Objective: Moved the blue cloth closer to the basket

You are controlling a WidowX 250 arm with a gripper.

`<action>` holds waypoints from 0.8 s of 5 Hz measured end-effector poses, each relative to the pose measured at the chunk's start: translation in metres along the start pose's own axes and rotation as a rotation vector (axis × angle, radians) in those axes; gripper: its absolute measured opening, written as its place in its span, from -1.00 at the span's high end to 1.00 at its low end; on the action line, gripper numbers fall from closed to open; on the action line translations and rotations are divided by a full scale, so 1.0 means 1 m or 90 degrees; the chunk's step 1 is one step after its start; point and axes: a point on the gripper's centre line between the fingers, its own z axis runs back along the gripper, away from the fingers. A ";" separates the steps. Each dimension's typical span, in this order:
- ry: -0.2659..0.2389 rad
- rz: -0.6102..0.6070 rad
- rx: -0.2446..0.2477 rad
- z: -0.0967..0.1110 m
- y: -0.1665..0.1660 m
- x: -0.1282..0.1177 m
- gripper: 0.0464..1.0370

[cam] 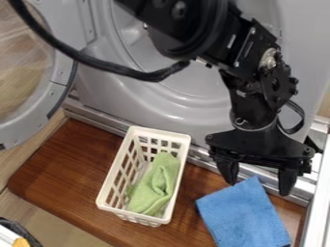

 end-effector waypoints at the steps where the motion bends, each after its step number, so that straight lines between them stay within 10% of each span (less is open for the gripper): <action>1: 0.014 0.005 0.011 -0.008 0.004 -0.003 -0.93; 4: 0.037 -0.028 0.043 -0.063 0.012 -0.013 -0.93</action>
